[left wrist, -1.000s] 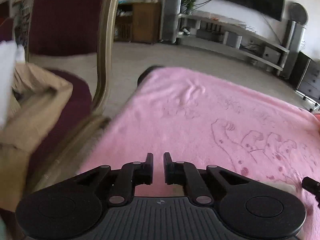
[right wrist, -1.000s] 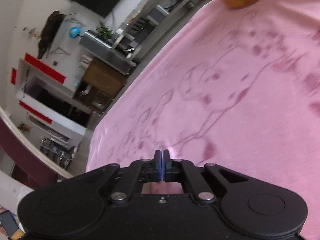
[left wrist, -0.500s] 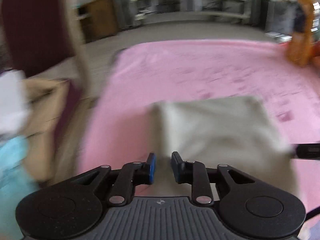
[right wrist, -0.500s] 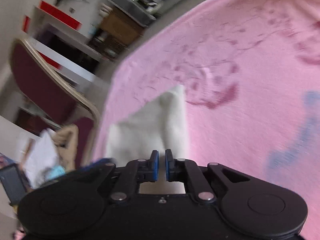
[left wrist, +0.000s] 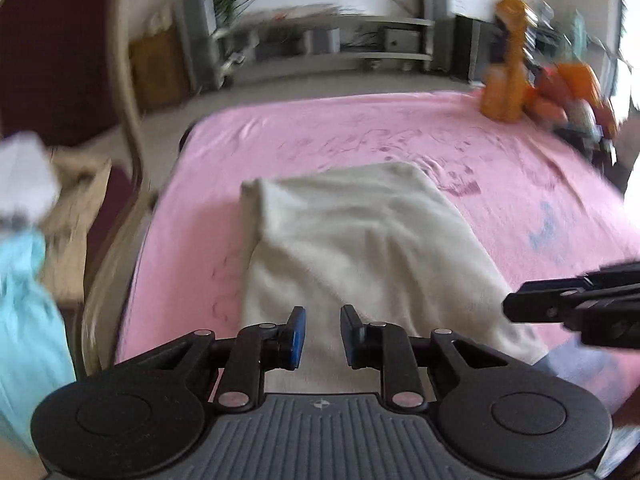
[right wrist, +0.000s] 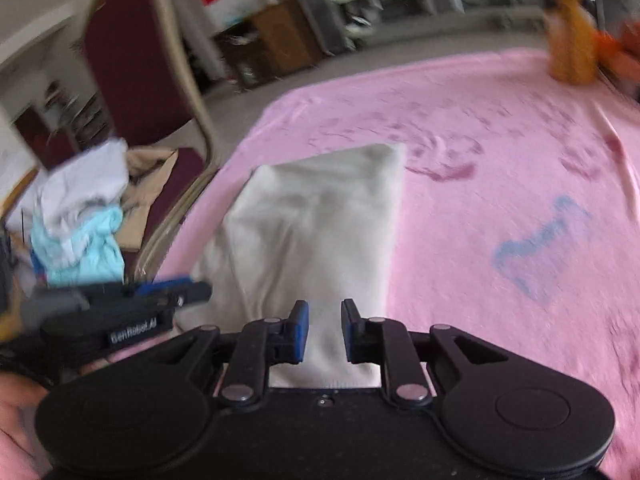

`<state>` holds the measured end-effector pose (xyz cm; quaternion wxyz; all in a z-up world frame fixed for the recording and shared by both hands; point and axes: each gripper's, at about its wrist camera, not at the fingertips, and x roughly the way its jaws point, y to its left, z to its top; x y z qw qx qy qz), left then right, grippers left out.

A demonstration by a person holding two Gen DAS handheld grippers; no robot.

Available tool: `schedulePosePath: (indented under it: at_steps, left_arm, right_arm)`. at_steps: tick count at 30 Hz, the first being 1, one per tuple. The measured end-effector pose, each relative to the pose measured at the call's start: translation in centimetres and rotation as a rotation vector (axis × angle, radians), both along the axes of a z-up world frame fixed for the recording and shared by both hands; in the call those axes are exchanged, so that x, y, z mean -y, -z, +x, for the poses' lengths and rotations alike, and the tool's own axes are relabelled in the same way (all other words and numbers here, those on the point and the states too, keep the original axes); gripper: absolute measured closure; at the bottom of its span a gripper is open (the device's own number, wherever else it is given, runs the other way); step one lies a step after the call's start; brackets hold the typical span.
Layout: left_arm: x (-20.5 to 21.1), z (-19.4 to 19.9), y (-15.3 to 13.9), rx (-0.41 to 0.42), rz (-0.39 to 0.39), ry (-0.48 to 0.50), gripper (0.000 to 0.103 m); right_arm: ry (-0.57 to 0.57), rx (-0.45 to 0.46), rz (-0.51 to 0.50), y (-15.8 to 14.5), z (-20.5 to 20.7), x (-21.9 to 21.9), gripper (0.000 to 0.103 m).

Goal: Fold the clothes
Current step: 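Open both grippers and lift them off the folded sweatshirt, then grasp the end of the folded sweatshirt with both grippers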

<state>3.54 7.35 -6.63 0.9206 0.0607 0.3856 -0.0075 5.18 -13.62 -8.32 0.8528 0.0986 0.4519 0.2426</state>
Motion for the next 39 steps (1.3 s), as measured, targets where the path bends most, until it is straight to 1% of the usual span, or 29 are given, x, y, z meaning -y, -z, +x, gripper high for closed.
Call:
schedulePosePath:
  at_steps: [1,4,5,8,9,11,12,15,17,18,20,21,22,25,26,28,30,32,34,38,39]
  left_arm:
    - [0.4,0.2,0.5,-0.007,0.027,0.024,0.081]
    - [1.0,0.1,2.4,-0.096,0.084,0.073,0.081]
    - [1.2,-0.3,2.4,-0.094,0.111,0.08,0.081]
    - [0.0,-1.3,1.7,-0.091,0.051,0.029,0.081]
    - [-0.4,-1.6,1.5,-0.09,0.03,0.012,0.081]
    - [-1.3,-2.2,1.0,-0.088,-0.01,-0.022,0.079]
    - [-1.7,-2.4,0.7,-0.082,-0.031,-0.041,0.078]
    - [-3.3,-2.6,-0.4,-0.018,-0.094,-0.124,0.07]
    - [-4.2,-2.3,-0.7,-0.015,-0.108,-0.192,0.07]
    - [-4.6,-2.0,-0.5,-0.029,-0.111,-0.216,0.07]
    - [-5.0,-1.6,-0.1,-0.063,-0.136,-0.223,0.073]
    - [-4.9,-1.5,0.1,-0.075,-0.143,-0.209,0.074]
    - [-4.7,-1.4,0.3,-0.088,-0.145,-0.194,0.074]
    - [-4.1,-1.0,1.2,-0.156,-0.097,-0.166,0.072]
    - [-4.4,-1.0,0.8,-0.151,-0.113,-0.168,0.066]
    - [-5.1,-1.0,0.0,-0.139,-0.144,-0.171,0.066]
    - [-5.7,-0.9,-0.7,-0.128,-0.175,-0.174,0.066]
    - [-6.4,-0.9,-1.5,-0.117,-0.206,-0.177,0.07]
    - [-7.1,-0.9,-2.3,-0.105,-0.238,-0.18,0.07]
    - [-8.4,-0.7,-3.9,-0.08,-0.299,-0.183,0.068]
    - [-8.7,-0.3,-4.4,-0.068,-0.307,-0.171,0.067]
  right_arm:
    - [-0.005,-0.007,-0.012,0.2,-0.1,0.1,0.085]
    - [-0.018,-0.028,-0.048,0.7,-0.5,0.3,0.085]
    - [-0.023,-0.035,-0.06,0.9,-0.6,0.3,0.085]
    - [-0.037,-0.056,-0.096,1.4,-1.0,0.6,0.084]
    - [-0.041,-0.063,-0.108,1.6,-1.1,0.6,0.08]
    - [-0.043,-0.074,-0.119,1.8,-1.4,1.0,0.079]
    - [-0.03,-0.071,-0.102,1.6,-1.6,1.5,0.079]
    - [-0.002,-0.039,-0.049,0.9,-1.8,2.5,0.079]
    - [0.0,-0.044,-0.01,0.7,-1.6,2.6,0.079]
    - [-0.006,-0.051,0.004,0.8,-1.5,2.6,0.079]
    - [-0.045,-0.051,0.0,0.9,-1.6,1.7,0.079]
    - [-0.07,-0.045,-0.003,1.0,-1.7,1.2,0.08]
    - [-0.092,-0.043,-0.008,1.1,-1.8,0.7,0.083]
    - [-0.142,-0.048,-0.028,1.9,-1.8,-0.6,0.083]
    - [-0.158,-0.05,-0.034,2.2,-1.8,-1.1,0.083]
    - [-0.185,-0.054,-0.048,2.7,-1.8,-1.8,0.085]
    - [-0.185,-0.055,-0.06,2.6,-1.9,-1.9,0.085]
    - [-0.166,-0.045,-0.05,1.5,-1.9,-1.5,0.085]
    - [-0.139,-0.027,-0.028,0.0,-1.8,-0.8,0.085]
    - [-0.103,0.076,0.047,-6.2,-0.5,0.9,0.083]
    - [-0.1,0.094,0.058,-7.6,0.0,1.2,0.078]
